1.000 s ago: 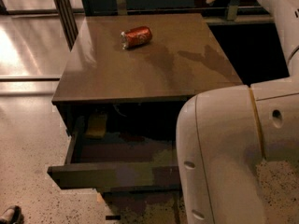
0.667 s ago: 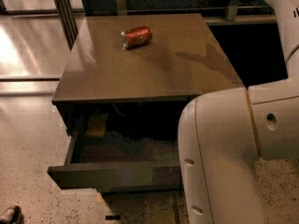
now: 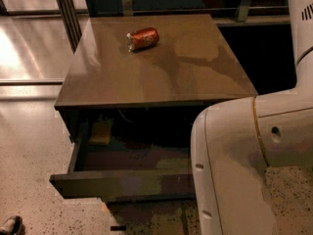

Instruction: Close top drawer

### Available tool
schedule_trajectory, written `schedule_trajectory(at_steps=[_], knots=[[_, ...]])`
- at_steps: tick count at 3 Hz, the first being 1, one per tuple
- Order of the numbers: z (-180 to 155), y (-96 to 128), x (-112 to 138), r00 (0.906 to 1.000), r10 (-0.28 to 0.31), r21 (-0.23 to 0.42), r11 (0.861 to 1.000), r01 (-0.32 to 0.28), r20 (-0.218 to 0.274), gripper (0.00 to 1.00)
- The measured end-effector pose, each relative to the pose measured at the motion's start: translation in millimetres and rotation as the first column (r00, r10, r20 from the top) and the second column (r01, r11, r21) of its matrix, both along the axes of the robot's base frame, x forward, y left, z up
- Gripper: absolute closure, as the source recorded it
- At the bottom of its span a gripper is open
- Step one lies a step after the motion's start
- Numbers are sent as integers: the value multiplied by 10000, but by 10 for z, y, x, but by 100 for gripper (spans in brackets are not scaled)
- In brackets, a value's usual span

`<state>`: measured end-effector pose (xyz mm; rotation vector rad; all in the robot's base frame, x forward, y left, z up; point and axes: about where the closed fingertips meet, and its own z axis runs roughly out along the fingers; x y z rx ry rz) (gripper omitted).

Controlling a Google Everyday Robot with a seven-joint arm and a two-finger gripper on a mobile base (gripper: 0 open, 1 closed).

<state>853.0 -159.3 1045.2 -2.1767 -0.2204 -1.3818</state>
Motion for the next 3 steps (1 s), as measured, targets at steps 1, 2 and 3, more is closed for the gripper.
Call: schedule_trajectory(at_steps=[1,2,3], knots=[[-1,-13,-14,9992,248,-1009,9947,-214,325,0],[0,-14,-30,9970,511,-1845,9820,-397,575,0],[-5,-26,-44,9952,683,-2379,9700,-498,700,0]])
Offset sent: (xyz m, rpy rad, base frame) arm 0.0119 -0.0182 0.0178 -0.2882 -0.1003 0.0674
